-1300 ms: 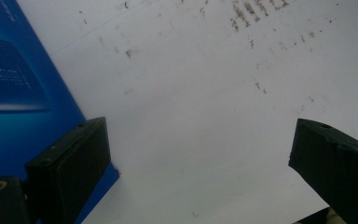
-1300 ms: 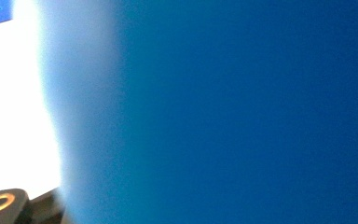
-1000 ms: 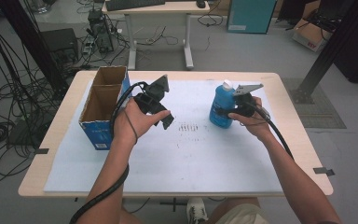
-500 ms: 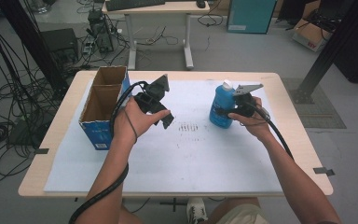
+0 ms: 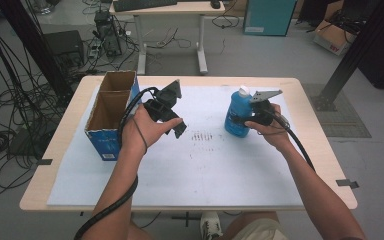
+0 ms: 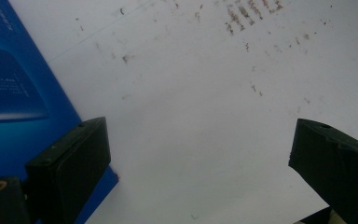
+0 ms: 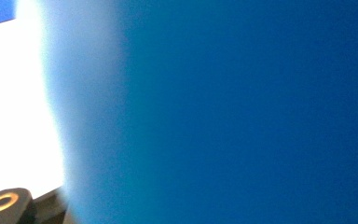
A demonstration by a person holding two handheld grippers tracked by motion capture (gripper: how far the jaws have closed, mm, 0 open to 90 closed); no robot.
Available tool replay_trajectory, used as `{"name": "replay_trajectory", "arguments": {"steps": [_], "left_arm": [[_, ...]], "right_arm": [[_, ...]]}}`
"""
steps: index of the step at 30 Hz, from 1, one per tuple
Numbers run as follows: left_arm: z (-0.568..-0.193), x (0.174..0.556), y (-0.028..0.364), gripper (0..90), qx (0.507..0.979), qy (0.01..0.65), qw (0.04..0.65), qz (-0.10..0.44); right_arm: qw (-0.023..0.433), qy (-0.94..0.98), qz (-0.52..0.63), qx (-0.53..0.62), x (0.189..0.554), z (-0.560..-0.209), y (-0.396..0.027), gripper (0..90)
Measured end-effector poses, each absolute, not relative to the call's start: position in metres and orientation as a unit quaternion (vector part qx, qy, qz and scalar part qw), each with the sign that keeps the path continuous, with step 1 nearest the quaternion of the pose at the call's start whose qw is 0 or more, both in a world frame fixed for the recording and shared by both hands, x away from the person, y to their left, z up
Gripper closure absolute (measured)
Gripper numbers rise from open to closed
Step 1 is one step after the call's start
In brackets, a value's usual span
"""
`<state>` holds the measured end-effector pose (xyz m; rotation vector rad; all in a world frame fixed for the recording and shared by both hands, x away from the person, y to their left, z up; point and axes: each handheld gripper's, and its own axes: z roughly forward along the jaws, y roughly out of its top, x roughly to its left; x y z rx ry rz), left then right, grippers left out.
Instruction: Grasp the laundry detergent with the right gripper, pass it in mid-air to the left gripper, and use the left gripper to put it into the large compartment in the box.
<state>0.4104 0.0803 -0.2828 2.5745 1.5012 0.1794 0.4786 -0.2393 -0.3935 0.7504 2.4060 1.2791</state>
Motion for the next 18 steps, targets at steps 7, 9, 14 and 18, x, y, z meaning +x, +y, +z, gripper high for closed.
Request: {"name": "replay_trajectory", "arguments": {"steps": [7, 9, 14, 18], "left_arm": [[-0.2837, 0.4107, 0.0813, 5.5, 0.859, 0.502, 0.08, 0.059], [-0.2838, 0.4108, 0.0815, 5.5, 0.86, 0.501, 0.079, 0.059], [-0.2829, 0.4105, 0.0821, 5.5, 0.861, 0.499, 0.078, 0.059], [-0.2825, 0.4097, 0.0815, 5.5, 0.862, 0.498, 0.081, 0.059]], "right_arm": [[0.157, 0.841, 0.447, 0.263, 0.4787, -0.3935, -0.2394, 45.5], [0.157, 0.841, 0.447, 0.263, 0.4787, -0.3935, -0.2392, 45.5], [0.158, 0.841, 0.446, 0.263, 0.4785, -0.3935, -0.2391, 45.3], [0.159, 0.84, 0.446, 0.264, 0.4783, -0.3935, -0.239, 45.1]]}}
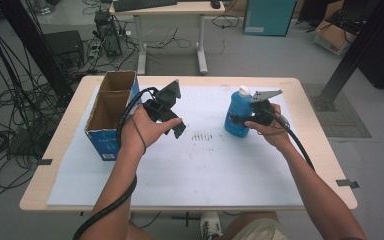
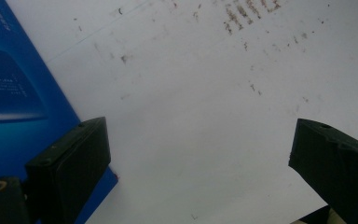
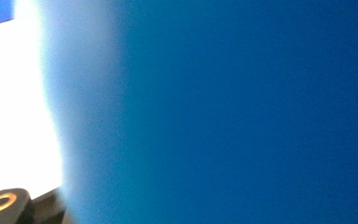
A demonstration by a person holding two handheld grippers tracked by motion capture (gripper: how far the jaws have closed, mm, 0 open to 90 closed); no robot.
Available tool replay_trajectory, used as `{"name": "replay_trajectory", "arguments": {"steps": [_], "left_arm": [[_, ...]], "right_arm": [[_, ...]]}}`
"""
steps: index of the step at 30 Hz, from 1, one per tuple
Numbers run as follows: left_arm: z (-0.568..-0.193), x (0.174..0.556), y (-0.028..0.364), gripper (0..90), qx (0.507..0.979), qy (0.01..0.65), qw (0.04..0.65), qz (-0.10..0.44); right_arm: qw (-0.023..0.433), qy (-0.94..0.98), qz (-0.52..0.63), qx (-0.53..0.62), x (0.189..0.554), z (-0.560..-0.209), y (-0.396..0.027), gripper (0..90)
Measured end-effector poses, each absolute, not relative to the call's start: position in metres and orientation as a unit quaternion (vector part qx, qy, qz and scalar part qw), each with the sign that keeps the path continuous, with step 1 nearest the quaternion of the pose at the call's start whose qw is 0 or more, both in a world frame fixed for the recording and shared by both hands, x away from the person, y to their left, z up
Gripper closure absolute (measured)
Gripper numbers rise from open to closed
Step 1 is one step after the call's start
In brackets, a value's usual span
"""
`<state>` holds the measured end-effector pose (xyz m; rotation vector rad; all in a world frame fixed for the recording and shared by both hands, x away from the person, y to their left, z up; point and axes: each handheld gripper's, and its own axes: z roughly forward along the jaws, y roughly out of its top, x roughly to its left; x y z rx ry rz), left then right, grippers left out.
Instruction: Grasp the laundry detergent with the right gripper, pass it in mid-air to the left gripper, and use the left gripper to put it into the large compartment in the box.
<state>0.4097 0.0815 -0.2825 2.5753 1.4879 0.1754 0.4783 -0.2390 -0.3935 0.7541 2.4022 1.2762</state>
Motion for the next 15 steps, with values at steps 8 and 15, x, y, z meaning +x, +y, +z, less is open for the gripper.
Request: {"name": "replay_trajectory", "arguments": {"steps": [8, 15], "left_arm": [[-0.277, 0.409, 0.081, 5.5, 0.865, 0.491, 0.085, 0.059], [-0.266, 0.408, 0.078, 5.5, 0.879, 0.467, 0.081, 0.06]], "right_arm": [[0.164, 0.838, 0.446, 0.267, 0.478, -0.393, -0.239, 44.8], [0.159, 0.84, 0.441, 0.274, 0.477, -0.391, -0.238, 44.8]]}}
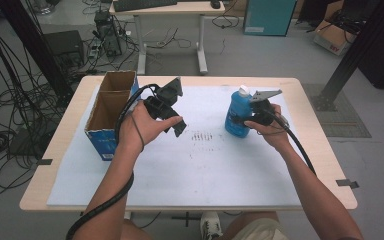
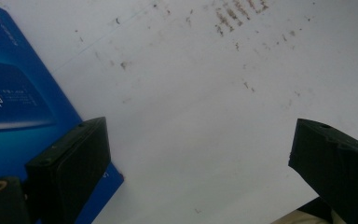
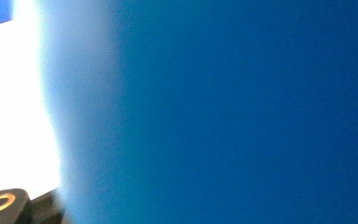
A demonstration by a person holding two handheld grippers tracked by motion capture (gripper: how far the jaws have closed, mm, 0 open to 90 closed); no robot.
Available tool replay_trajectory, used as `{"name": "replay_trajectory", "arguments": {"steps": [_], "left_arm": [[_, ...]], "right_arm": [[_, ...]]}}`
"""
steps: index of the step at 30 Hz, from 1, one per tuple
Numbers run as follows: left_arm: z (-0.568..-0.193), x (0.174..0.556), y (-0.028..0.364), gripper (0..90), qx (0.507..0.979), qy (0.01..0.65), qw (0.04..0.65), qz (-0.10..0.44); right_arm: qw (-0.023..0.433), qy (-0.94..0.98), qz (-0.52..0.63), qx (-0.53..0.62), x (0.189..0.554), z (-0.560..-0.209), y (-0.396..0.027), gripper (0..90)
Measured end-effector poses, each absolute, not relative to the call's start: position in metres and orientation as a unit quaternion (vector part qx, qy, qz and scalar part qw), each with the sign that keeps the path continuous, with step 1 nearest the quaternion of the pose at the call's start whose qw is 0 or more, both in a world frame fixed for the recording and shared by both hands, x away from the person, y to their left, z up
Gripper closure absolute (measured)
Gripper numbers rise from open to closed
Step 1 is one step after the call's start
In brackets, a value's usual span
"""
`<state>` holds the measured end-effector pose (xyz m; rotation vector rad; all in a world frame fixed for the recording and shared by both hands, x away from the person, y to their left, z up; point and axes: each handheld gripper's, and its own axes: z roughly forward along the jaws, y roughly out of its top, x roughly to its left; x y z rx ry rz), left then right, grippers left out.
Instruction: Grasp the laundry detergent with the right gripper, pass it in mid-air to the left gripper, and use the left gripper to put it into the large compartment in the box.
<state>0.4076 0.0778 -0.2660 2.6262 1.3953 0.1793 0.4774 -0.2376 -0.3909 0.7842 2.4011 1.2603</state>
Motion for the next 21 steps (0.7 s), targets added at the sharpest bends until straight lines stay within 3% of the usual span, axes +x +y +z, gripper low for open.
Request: {"name": "replay_trajectory", "arguments": {"steps": [9, 21], "left_arm": [[-0.248, 0.405, 0.077, 5.5, 0.901, 0.423, 0.074, 0.063], [-0.217, 0.404, 0.081, 5.6, 0.936, 0.338, 0.079, 0.061]], "right_arm": [[0.151, 0.838, 0.439, 0.286, 0.474, -0.38, -0.24, 44.9], [0.121, 0.854, 0.433, 0.262, 0.464, -0.327, -0.214, 44.7]]}}
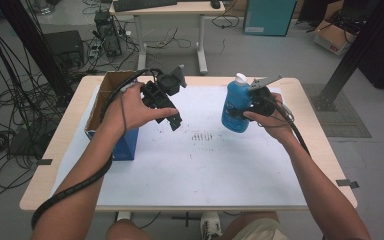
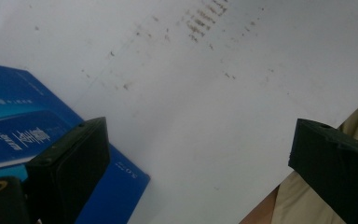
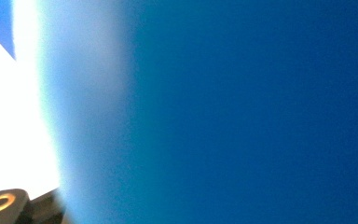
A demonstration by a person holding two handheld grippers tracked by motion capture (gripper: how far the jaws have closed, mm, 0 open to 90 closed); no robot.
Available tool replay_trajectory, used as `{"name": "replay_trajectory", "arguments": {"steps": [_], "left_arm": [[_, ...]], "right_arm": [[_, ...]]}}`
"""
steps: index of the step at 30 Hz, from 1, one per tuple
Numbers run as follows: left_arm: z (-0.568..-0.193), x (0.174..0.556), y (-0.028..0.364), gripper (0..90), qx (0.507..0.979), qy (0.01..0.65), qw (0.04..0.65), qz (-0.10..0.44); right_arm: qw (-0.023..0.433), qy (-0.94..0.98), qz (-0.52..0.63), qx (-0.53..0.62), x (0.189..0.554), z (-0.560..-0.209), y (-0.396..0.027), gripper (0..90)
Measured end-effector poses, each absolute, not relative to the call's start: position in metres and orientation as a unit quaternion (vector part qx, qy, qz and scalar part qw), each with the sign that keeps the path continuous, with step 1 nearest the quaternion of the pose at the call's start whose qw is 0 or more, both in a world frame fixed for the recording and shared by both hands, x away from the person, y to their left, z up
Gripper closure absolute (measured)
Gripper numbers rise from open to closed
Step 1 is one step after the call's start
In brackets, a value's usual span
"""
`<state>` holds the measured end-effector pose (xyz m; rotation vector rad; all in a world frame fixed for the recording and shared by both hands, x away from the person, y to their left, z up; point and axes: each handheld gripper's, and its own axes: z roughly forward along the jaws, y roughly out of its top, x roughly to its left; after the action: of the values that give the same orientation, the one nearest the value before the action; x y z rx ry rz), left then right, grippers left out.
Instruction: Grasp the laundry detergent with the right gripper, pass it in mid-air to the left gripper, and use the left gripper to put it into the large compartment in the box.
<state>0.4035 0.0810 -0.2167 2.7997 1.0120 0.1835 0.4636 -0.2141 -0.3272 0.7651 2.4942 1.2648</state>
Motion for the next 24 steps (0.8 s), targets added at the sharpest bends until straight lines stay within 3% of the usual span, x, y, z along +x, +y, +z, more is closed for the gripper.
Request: {"name": "replay_trajectory", "arguments": {"steps": [12, 24], "left_arm": [[-0.185, 0.412, 0.093, 5.4, 0.957, 0.272, 0.071, 0.076], [-0.165, 0.412, 0.098, 5.4, 0.973, 0.211, 0.062, 0.069]], "right_arm": [[0.077, 0.864, 0.447, 0.219, 0.449, -0.301, -0.156, 44.5], [0.037, 0.876, 0.457, 0.151, 0.438, -0.309, -0.095, 44.3]]}}
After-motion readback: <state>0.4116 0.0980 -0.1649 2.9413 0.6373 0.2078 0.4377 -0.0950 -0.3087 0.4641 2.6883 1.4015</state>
